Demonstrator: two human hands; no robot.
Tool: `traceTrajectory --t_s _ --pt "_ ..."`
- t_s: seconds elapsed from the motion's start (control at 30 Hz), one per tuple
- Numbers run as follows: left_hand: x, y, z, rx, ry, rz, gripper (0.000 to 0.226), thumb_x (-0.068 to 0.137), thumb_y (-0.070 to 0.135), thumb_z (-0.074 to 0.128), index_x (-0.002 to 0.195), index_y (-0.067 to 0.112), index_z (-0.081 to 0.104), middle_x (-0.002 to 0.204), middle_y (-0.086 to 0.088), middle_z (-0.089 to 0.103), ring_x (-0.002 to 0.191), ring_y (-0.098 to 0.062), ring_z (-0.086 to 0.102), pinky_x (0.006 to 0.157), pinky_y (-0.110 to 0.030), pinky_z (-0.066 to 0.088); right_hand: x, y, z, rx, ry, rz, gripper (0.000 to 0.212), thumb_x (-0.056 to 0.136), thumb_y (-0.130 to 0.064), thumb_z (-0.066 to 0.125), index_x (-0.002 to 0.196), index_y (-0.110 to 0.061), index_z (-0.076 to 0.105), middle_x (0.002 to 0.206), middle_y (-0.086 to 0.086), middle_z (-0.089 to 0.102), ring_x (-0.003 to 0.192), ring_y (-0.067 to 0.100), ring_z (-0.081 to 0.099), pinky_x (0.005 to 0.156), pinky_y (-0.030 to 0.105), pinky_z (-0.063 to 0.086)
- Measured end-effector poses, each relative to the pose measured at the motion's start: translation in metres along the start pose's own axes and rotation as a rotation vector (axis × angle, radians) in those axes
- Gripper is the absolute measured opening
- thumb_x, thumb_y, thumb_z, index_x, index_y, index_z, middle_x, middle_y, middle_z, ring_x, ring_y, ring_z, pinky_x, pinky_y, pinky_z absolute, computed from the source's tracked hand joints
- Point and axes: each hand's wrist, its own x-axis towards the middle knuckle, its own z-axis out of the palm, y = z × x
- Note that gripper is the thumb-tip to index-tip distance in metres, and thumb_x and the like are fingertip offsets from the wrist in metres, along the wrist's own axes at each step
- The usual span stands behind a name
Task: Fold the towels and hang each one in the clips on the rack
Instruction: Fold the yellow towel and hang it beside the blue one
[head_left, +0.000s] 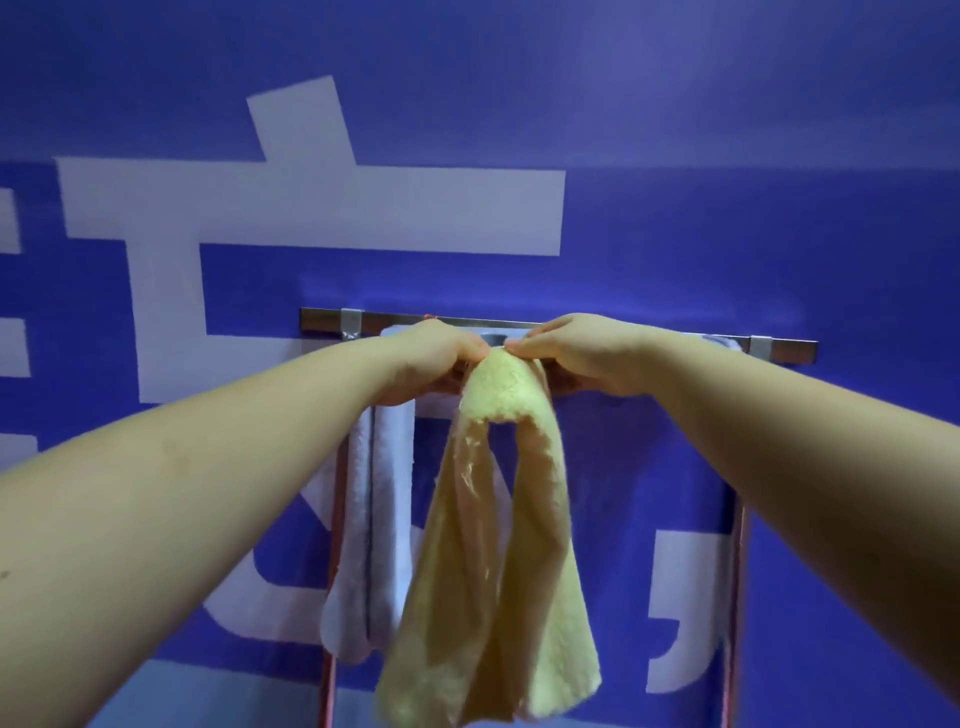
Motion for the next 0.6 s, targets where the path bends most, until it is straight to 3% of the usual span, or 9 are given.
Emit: traceTrajectory --t_s 0.07,0.23,0.3,0.4,0.47,0.53,0.6 --pt "0.015 0.004 -0.011 0.054 0.034 0.023 0.037 0.089 0.005 0.047 0.054 0.015 0.056 0.054 0.003 0.052 0.051 -0.011 0.047 0.052 -0.019 0.041 0.016 -0.007 -0.007 -0.122 0.054 -0.002 0.026 0.093 -0.033 0.054 0.080 -0.013 0.064 0.059 -0.003 0.057 0.055 0.011 0.054 0.051 0.019 0.044" --pt "0.045 0.003 -0.036 0.246 0.136 0.016 0.027 0.086 0.009 0.047 0.060 0.015 0.047 0.060 0.000 0.041 0.057 -0.014 0.036 0.057 -0.024 0.030 0.060 -0.016 -0.011 -0.368 0.131 -0.025 0.033 0.091 -0.044 0.050 0.075 -0.017 0.059 0.074 0.002 0.056 0.073 0.022 0.051 0.070 0.032 0.041" --pt "0.055 -0.001 -0.042 0.312 0.190 -0.019 0.019 0.083 0.012 0.048 0.065 0.015 0.050 0.068 -0.006 0.044 0.063 -0.017 0.037 0.058 -0.024 0.030 0.075 -0.016 -0.007 -0.434 0.157 -0.039 0.031 0.092 -0.044 0.049 0.085 -0.017 0.060 0.080 -0.001 0.056 0.081 0.020 0.051 0.076 0.032 0.041" --pt "0.065 -0.007 -0.047 0.513 0.202 -0.065 0.007 0.085 0.015 0.049 0.079 0.014 0.053 0.082 -0.008 0.045 0.075 -0.020 0.037 0.061 -0.027 0.030 0.093 -0.012 0.003 -0.497 0.167 -0.023 0.034 0.092 -0.044 0.048 0.097 -0.014 0.062 0.089 0.001 0.058 0.084 0.020 0.052 0.069 0.029 0.039" --pt "0.070 -0.012 -0.051 0.636 0.194 -0.055 0.011 0.088 0.018 0.047 0.079 0.013 0.053 0.082 -0.004 0.049 0.078 -0.020 0.040 0.068 -0.029 0.032 0.104 -0.007 0.008 -0.570 0.169 -0.028 0.033 0.093 -0.044 0.046 0.095 -0.014 0.060 0.083 0.001 0.055 0.083 0.021 0.050 0.061 0.027 0.036" --pt "0.073 -0.016 -0.057 0.689 0.180 -0.061 0.013 0.086 0.023 0.049 0.077 0.017 0.056 0.083 0.002 0.055 0.081 -0.019 0.046 0.075 -0.031 0.036 0.113 -0.004 0.013 -0.644 0.201 -0.032 0.035 0.092 -0.049 0.046 0.092 -0.017 0.059 0.089 0.003 0.057 0.090 0.023 0.051 0.068 0.030 0.039" --pt "0.074 -0.018 -0.062 0.642 0.151 -0.124 0.011 0.081 0.024 0.054 0.073 0.018 0.056 0.077 0.000 0.057 0.074 -0.019 0.047 0.068 -0.031 0.038 0.120 -0.001 0.016 -0.706 0.210 -0.026 0.037 0.091 -0.052 0.045 0.091 -0.019 0.059 0.096 0.004 0.058 0.097 0.026 0.051 0.076 0.033 0.038"
